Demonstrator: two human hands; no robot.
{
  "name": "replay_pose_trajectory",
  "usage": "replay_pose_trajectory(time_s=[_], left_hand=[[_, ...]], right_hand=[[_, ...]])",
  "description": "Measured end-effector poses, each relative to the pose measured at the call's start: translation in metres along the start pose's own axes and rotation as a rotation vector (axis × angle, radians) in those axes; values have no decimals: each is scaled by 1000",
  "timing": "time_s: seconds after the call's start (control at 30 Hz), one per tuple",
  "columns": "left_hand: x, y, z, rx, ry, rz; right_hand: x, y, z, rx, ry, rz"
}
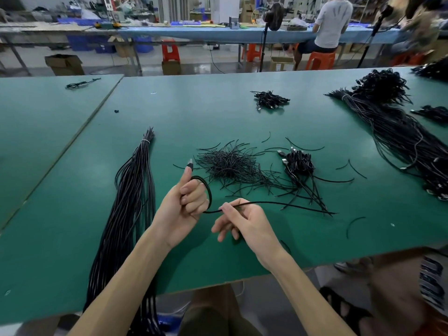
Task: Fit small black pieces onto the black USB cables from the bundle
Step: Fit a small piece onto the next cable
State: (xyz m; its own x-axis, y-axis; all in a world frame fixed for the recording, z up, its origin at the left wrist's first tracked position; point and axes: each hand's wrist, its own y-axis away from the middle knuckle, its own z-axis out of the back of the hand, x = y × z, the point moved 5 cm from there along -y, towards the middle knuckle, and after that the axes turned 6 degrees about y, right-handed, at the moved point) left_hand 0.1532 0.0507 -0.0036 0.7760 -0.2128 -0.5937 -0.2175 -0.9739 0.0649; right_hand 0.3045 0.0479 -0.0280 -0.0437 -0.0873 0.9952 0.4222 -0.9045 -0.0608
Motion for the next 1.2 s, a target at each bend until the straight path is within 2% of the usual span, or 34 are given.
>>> replay_pose_trajectory(time_s=[0.1,0.17,0.23,0.33,0.37,0.4,0.47,0.53,0.67,0.8,0.9,1.0,1.2], left_hand=[[0,1,4,-21,-71,1],[1,1,6,-27,-205,0],[1,2,8,-37,-570,-77],[7,2,4,-30,-1460,-319],[11,2,3,-22,-1653,-360],[12,2,3,-25,-1752,-401],[8,2,4,-65,-1796,-518],[4,2,6,-97,-1759,-570],[9,0,5,-116,-1485,-486],[5,-5,9,-116,-1221,-394],[6,-8,11,-65,-870,-267],[11,-9,10,-53,-416,-173],[-19,-10,20,-183,148,-283]], right_hand=[[-2,0,1,-35,-39,0],[-3,0,5,-110,-79,-3],[-4,1,11,-214,-93,-7],[-6,2,16,-312,-145,-15],[-5,3,17,-320,-174,-11],[-4,3,17,-317,-195,-4],[1,5,16,-284,-223,10],[6,6,13,-209,-258,16],[12,8,10,-91,-249,17],[14,8,2,7,-83,55],[14,7,-7,58,21,104],[15,6,-12,96,84,159],[11,6,-11,103,110,105]])
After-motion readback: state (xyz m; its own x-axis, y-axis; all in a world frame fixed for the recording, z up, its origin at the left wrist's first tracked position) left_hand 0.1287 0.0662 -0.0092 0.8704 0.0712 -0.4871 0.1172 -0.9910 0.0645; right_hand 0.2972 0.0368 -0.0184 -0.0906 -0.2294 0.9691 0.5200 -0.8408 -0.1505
